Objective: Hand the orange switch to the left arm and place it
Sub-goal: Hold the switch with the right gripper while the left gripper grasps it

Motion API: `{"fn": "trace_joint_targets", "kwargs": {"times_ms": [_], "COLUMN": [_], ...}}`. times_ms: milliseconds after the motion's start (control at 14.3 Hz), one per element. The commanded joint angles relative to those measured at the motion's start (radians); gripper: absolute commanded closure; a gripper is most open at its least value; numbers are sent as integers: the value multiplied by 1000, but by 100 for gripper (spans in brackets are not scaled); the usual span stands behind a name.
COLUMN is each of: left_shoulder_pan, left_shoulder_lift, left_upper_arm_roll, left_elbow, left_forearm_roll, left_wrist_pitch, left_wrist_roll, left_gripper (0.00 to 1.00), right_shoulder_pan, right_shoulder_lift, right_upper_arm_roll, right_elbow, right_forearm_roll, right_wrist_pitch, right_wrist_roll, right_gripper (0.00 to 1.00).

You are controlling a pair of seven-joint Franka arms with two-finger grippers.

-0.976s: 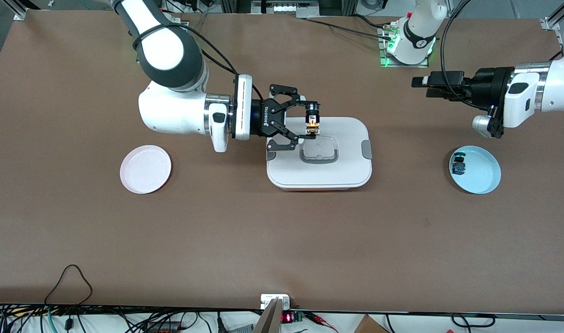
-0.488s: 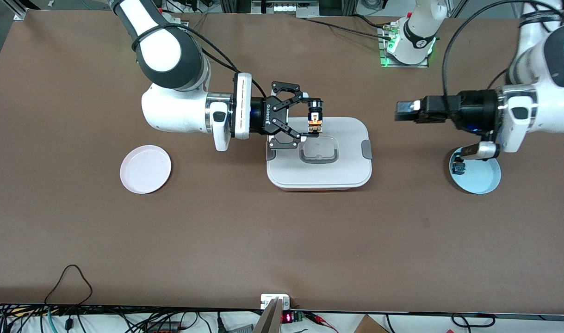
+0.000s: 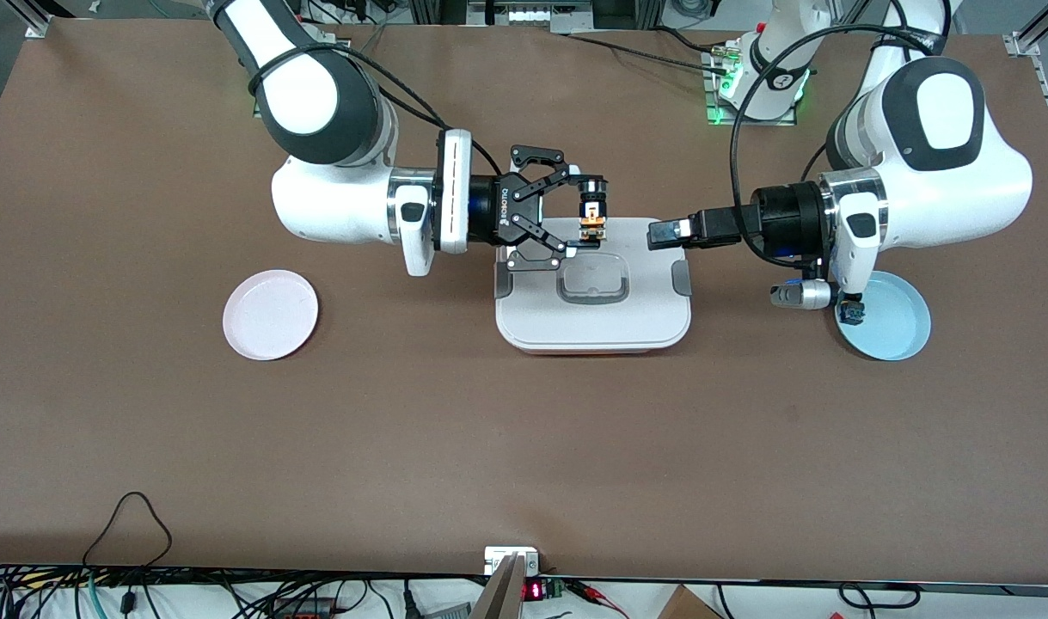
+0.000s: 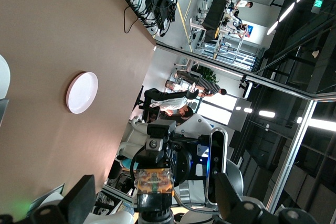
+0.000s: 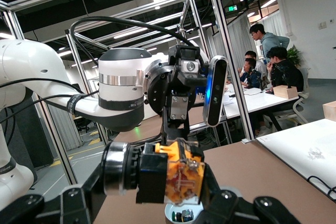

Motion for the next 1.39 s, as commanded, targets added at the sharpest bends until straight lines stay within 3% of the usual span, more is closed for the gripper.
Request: {"fn": "trace_joint_targets", "kwargs": {"times_ms": [0,558,627,697,906,1115,1185,1255,1324], "left_shoulder_pan": [-20,-79,-79,-80,-80,-79,-79,-79,-80], "left_shoulder_lift": [-1,-4,-4,-4,-4,-5,-5,-5,-5], "left_upper_arm_roll": [-13,-19,-19,-19,-19,-19,-19,-19,-19], "left_elbow": [-8,-45,-46,-43,-42,-42,-40,-40,-40], "left_forearm_roll": [-38,-93,-93,-93,-93,-93,-93,-93,-93], "left_wrist_pitch": [27,29,27,27,23,21,21,21,18], "left_wrist_roll": [-7,10,13,13,15,19,19,19,19], "left_gripper": [0,0,12,31,63,70,72,72,72], "right_shoulder_pan": [8,9,8,9,9,11,11,11,11], "right_shoulder_lift": [-5,-3,-5,-5,-5,-5,-5,-6,-10], "right_upper_arm_roll": [-4,-4,-6,-6,-6,-6,-6,-6,-6], "right_elbow": [3,3,3,3,3,3,3,1,0], "right_forearm_roll": [39,41,39,39,39,41,42,48,70], "right_wrist_pitch": [1,1,0,0,0,4,4,6,7], "right_wrist_roll": [-24,-24,-24,-24,-24,-24,-23,-21,-23], "right_gripper": [100,100,100,100,100,100,93,59,5]}}
